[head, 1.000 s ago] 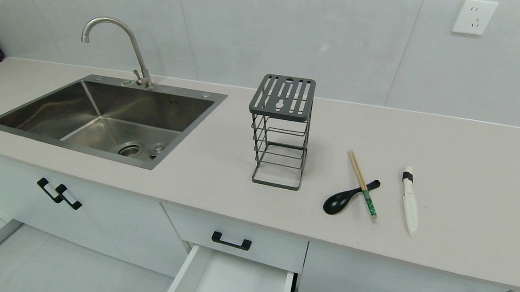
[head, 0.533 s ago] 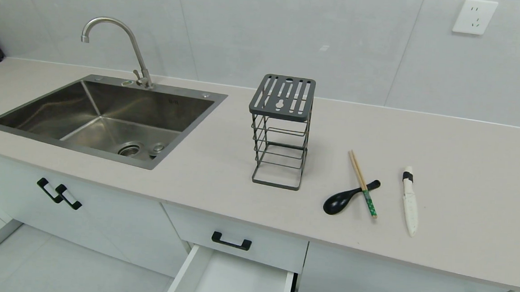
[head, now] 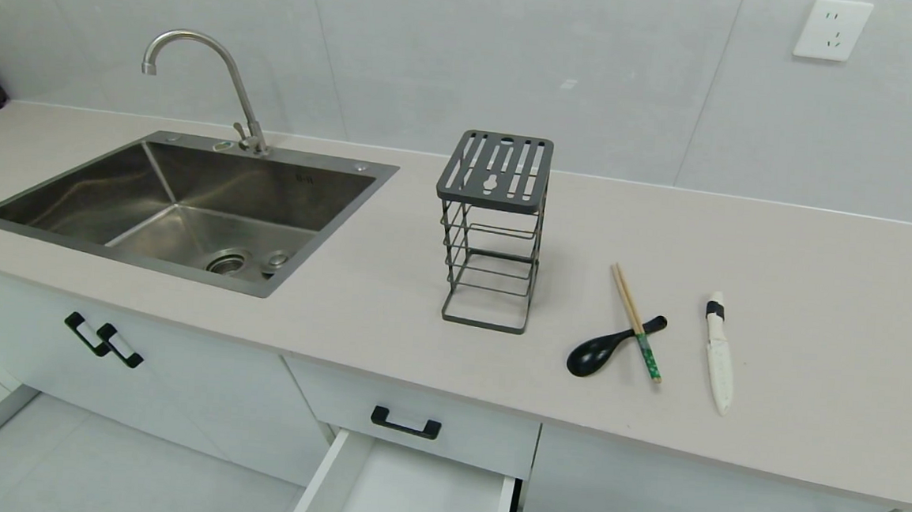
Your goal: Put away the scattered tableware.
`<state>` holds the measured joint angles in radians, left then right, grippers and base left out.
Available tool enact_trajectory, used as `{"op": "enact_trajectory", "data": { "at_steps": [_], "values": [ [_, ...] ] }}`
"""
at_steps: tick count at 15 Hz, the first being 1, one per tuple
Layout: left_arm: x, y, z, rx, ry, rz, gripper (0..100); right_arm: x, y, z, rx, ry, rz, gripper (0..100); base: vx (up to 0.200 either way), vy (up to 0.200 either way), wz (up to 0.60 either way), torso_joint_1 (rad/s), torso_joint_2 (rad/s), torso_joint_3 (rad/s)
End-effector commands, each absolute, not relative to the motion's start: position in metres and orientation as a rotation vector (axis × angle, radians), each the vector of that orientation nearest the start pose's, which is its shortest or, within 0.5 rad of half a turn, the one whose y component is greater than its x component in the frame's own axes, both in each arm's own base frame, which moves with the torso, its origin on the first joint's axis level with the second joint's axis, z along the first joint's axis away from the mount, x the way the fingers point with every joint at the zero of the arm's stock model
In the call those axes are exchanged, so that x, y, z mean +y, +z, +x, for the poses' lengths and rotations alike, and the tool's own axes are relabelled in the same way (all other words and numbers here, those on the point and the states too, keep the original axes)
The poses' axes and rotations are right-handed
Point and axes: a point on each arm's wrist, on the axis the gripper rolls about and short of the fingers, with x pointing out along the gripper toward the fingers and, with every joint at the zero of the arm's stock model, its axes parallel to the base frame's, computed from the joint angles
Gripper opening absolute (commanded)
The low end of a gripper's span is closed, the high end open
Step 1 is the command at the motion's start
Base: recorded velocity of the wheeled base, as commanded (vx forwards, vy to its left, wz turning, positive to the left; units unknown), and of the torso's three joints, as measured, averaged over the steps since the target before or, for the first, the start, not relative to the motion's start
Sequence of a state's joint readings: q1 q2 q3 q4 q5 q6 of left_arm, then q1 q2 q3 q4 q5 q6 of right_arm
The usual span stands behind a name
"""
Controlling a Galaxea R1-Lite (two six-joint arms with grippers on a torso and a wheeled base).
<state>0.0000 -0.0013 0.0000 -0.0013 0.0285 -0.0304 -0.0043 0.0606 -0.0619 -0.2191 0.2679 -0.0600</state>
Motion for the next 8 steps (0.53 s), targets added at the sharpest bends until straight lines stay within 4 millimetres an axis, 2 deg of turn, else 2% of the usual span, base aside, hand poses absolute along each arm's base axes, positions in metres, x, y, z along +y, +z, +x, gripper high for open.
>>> {"op": "enact_trajectory", "data": {
  "at_steps": [1,2,4,8],
  "values": [
    [0.001,0.076,-0.023,-0.002,0.029,-0.031,100,0.007,0.153,-0.008,-0.138,0.312,-0.080,100,0.000,0.000,0.00,0.000,0.00,0.000],
    [0.001,0.076,-0.023,-0.002,0.029,-0.031,100,0.008,0.171,0.011,-0.064,0.380,-0.068,100,0.000,0.000,0.00,0.000,0.00,0.000],
    [0.001,0.076,-0.023,-0.002,0.029,-0.031,100,0.011,0.183,0.039,0.053,0.434,-0.052,100,0.000,0.000,0.00,0.000,0.00,0.000],
    [0.001,0.076,-0.023,-0.002,0.029,-0.031,100,0.019,0.183,0.074,0.206,0.506,-0.052,100,0.000,0.000,0.00,0.000,0.00,0.000]
  ]
}}
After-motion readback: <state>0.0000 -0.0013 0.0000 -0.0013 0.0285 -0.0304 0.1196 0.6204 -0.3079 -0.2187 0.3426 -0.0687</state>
